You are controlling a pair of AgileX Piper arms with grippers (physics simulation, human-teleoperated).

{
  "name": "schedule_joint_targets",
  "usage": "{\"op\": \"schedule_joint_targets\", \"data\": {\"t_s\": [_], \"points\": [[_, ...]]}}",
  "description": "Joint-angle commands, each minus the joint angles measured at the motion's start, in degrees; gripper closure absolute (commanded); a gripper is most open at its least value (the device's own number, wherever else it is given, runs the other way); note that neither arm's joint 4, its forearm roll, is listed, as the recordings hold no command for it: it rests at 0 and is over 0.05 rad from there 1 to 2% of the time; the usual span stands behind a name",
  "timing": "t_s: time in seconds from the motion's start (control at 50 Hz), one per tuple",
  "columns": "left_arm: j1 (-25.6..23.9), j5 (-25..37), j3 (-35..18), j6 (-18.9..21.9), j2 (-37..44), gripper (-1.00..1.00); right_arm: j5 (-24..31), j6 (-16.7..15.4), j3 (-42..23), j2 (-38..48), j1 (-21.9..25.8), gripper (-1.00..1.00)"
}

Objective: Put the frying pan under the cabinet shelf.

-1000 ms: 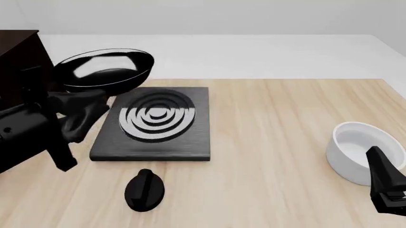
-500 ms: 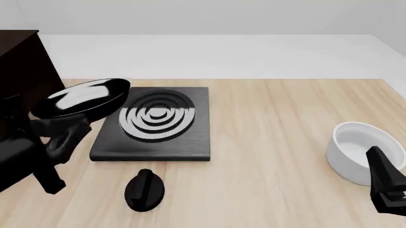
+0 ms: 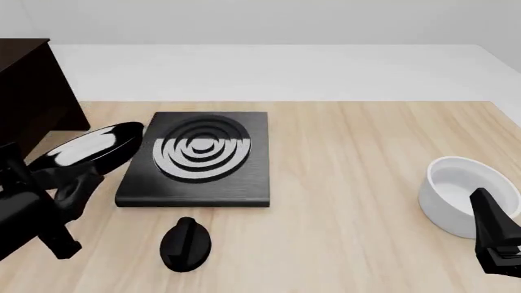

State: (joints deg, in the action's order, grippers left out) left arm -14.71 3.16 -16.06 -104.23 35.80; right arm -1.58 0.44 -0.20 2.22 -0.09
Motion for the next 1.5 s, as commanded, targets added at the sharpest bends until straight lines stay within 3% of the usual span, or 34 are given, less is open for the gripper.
{"op": "schedule_joint_targets", "data": {"t_s": [0.02, 0.1, 0.12, 0.22, 0.76, 0.94, 1.18, 1.36, 1.46, 1.5], "points": [[3.35, -2.01, 1.15, -1.34, -0.95, 1.0, -0.02, 0.01, 0.0, 0.04, 0.01, -1.0], [7.78, -1.89, -0.13, -0.14, -1.84, 1.0, -0.01, 0.0, 0.0, 0.01, -0.01, -1.0], [6.35, -1.64, 1.41, -1.15, -1.76, 1.0, 0.0, -0.01, 0.0, 0.0, -0.01, -1.0], [8.97, -2.24, 1.06, -0.52, -1.83, 1.0, 0.0, -0.01, 0.0, -0.01, 0.02, -1.0], [9.35, -15.81, 8.29, -5.07, 5.82, 1.0, 0.01, -0.02, 0.0, -0.02, -0.01, -1.0], [10.72, -20.99, 9.92, -5.58, 10.27, 1.0, 0.0, -0.02, 0.0, -0.01, 0.0, -1.0], [12.92, -34.28, 12.52, -5.87, 23.0, 1.0, 0.01, 0.0, 0.0, -0.02, -0.01, -1.0], [13.56, -37.94, 13.29, -6.41, 27.76, 1.0, 0.02, 0.0, 0.0, -0.04, -0.01, -1.0], [14.2, -44.6, 13.96, -7.36, 34.13, 1.0, 0.0, 0.01, 0.0, 0.0, 0.0, -1.0], [15.84, -43.06, 13.28, -6.44, 33.11, 1.0, 0.01, 0.02, 0.0, -0.01, 0.01, -1.0]]}}
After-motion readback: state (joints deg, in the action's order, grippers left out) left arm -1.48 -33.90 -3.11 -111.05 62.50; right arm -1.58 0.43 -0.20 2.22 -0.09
